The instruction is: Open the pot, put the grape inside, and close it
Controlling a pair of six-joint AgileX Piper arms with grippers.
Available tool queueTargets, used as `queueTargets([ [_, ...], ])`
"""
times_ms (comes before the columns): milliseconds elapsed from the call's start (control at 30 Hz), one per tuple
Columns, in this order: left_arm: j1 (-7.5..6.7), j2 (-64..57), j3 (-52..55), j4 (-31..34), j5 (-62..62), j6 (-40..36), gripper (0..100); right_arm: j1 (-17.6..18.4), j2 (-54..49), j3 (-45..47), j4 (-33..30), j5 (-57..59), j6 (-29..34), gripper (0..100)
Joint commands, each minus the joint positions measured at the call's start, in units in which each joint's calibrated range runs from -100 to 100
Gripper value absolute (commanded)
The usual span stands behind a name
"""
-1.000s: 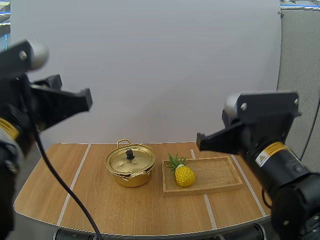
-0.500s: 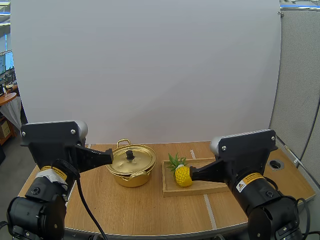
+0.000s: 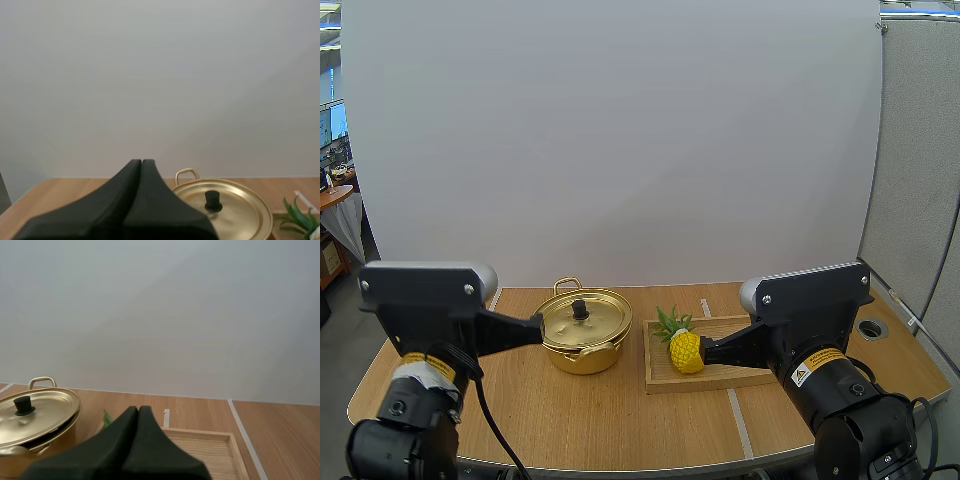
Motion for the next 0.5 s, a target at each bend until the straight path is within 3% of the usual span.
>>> queueTargets([
  [0,0.05,-0.3,9.2,0.8,-10.4,0.5,0,-0.2,-0.3,1.0,-0.4,-0.4,0.1,0],
  [200,0.05,-0.3,14.8,0.8,-21.8,0.5,0,-0.2,-0.3,6.3,-0.4,-0.4,0.1,0],
  [467,0.05,-0.3,14.8,0.8,-12.4,-1.0,0,-0.3,-0.3,10.6,-0.4,1.7,0.1,0],
])
